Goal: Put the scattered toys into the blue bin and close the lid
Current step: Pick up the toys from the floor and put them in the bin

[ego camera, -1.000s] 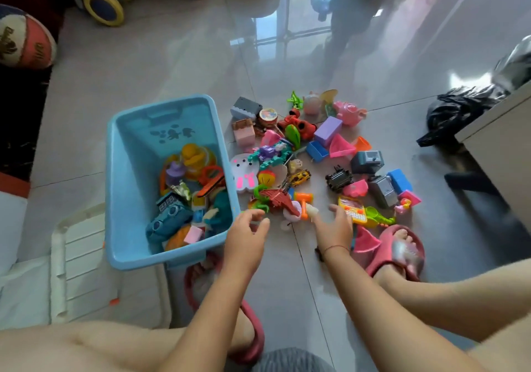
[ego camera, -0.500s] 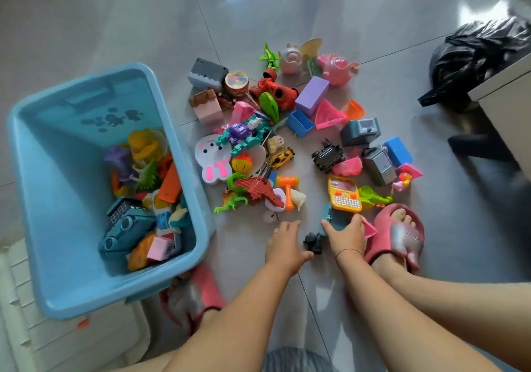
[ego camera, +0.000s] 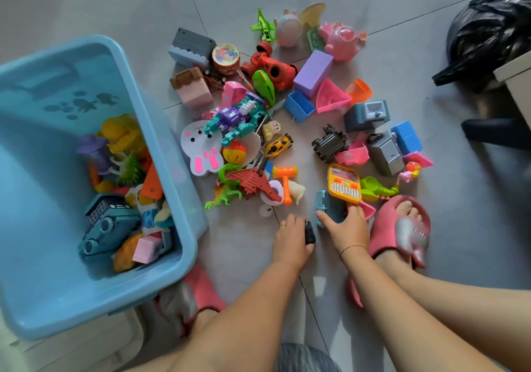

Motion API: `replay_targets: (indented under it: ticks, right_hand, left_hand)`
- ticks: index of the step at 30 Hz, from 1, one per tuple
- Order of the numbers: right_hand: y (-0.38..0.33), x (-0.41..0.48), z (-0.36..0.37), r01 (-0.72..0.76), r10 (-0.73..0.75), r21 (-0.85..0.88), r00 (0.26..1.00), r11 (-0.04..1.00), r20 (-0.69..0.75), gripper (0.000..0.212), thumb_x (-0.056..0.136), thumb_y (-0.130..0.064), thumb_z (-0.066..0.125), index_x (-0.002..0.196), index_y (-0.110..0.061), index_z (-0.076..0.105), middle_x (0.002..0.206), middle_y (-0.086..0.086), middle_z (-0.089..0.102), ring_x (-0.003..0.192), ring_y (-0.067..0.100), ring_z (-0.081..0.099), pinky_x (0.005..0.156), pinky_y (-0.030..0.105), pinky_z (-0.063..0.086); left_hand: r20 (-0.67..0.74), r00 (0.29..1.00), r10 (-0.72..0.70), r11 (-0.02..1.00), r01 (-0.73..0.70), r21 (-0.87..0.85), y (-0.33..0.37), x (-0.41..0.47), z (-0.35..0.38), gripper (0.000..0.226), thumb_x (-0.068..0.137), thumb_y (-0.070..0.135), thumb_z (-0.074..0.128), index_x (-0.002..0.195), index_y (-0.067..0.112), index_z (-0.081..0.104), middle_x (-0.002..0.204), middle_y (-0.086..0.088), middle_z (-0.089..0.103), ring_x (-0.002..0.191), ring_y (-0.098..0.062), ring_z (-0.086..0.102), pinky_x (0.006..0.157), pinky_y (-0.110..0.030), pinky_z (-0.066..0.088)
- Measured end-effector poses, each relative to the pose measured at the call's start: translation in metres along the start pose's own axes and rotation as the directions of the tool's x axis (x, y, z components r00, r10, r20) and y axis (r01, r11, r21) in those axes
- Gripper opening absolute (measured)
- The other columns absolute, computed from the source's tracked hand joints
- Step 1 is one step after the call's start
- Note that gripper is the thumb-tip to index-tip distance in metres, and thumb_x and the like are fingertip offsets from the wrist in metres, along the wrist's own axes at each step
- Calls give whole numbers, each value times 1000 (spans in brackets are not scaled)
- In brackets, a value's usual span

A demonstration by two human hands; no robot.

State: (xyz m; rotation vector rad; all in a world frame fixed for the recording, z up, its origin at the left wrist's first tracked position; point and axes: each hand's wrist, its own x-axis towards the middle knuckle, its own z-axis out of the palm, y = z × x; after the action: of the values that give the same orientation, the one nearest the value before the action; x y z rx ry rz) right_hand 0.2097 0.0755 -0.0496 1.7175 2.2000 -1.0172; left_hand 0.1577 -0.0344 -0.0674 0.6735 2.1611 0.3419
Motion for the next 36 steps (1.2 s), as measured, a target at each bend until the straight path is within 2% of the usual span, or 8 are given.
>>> replay_targets:
  ticks: [7,15,18,21,24,27,31,36]
  right_hand:
    - [-14,-13,-4,18,-19,7,998,1000,52,49,75,-37,73,112,-9,56,115,12,62,104,32,58,85,39,49]
    - [-42,-67,-23,72,-125,419,987,905,101,47,78,-14,72,122,-13,56,112,7,64,98,20,59,82,31,49]
    - [-67,-91,-43,165,-236,535,970,828,65,45,77,-10,71,119,-14,57,110,9,66,94,21,62,83,38,55]
    - [-108,-115,-61,323,-386,564,923,760,-7,50,78,-11,72,125,-12,53,108,0,61,94,12,58,78,21,52]
    - [-155,-142,-64,455,-558,583,830,673,-4,50,78,-12,72,124,-12,54,108,-2,62,91,3,60,79,11,50]
    - [-194,-166,-45,526,-706,573,695,628,135,54,76,-17,73,126,-18,52,113,-2,64,100,7,61,87,21,52]
    - [-216,-190,-9,664,-772,395,561,635,298,60,78,-19,71,133,-17,47,128,3,58,116,15,54,101,28,44]
    - [-186,-170,-2,673,-752,353,638,650,167,49,78,-16,69,124,-13,53,123,6,54,112,17,52,101,30,43]
  left_hand:
    - [-253,962,-101,977,49,-206,-22,-22,-45,51,75,29,73,120,18,51,116,-1,48,112,-20,45,87,-31,44]
    - [-550,835,-5,947,-173,-271,-11,-93,-100,51,71,26,76,116,20,53,108,5,48,102,-13,51,81,-28,48]
    - [-659,752,6,916,-268,-297,-8,-122,-119,53,71,27,78,117,20,54,106,8,48,97,-8,54,84,-23,49]
    - [-765,639,-81,902,-280,-329,-15,-148,-150,55,73,29,78,121,18,53,110,6,49,100,-7,52,87,-19,46]
    - [-841,485,-240,892,-232,-388,-38,-167,-184,55,73,25,79,120,11,55,111,0,49,101,-17,55,90,-25,46]
    - [-818,397,-417,861,-116,-496,-72,-181,-208,57,73,23,78,122,6,54,117,-11,51,105,-27,56,88,-27,41]
    - [-711,428,-557,805,67,-590,-107,-188,-211,64,77,25,73,133,6,46,131,-16,46,118,-34,49,98,-40,39]
    - [-714,482,-508,845,117,-523,-95,-180,-188,62,79,23,71,132,7,46,134,-16,45,122,-34,45,103,-42,34]
